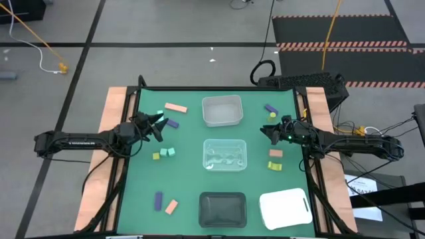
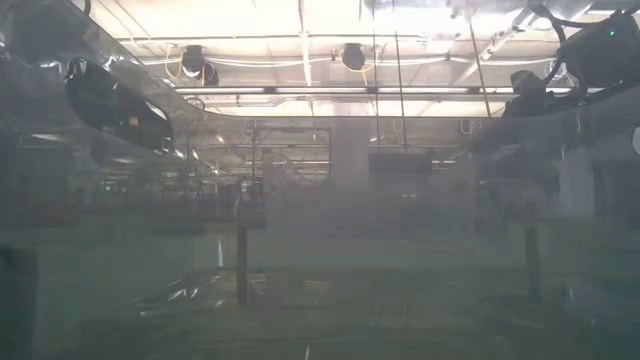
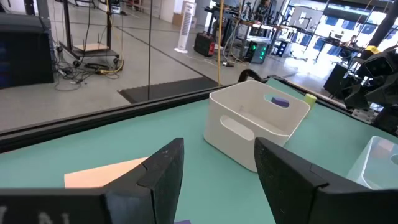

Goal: Sort & place blocks by color
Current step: Put the top green block into the gray bin

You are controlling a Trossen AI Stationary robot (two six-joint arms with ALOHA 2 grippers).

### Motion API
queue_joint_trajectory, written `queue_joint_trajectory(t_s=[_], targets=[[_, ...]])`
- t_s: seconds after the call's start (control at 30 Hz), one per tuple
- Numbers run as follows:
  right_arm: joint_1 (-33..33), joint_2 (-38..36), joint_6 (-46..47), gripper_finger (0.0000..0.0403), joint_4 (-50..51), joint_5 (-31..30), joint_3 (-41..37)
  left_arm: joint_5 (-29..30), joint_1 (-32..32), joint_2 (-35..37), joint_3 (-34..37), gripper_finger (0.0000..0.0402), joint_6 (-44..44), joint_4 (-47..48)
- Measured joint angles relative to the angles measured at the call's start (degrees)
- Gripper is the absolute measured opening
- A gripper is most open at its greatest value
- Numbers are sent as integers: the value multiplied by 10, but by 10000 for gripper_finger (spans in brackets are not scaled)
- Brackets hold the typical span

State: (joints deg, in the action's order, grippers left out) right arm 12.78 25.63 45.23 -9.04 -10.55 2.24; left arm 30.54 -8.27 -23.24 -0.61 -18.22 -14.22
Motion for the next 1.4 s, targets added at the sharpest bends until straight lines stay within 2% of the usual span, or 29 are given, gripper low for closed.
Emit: queue_joint_trajectory(t_s=[0.3,0.4,0.5,0.7,0.83,0.93,1.2,1.4], targets=[[0,0,25,196,2,-2,0,0,0,0,0,198,0,0],[0,0,49,196,-17,-31,0,0,0,0,0,198,0,0],[0,0,60,196,-63,-56,0,0,0,0,0,198,0,0],[0,2,34,196,-193,-61,0,0,0,0,0,198,0,0],[0,2,32,196,-238,-73,2,0,0,0,0,198,0,0],[0,2,20,196,-225,-73,14,0,0,0,0,198,0,0],[0,8,-99,196,-206,-75,88,0,0,0,0,198,0,0],[0,23,-187,196,-71,-58,161,0,0,0,0,198,0,0]])
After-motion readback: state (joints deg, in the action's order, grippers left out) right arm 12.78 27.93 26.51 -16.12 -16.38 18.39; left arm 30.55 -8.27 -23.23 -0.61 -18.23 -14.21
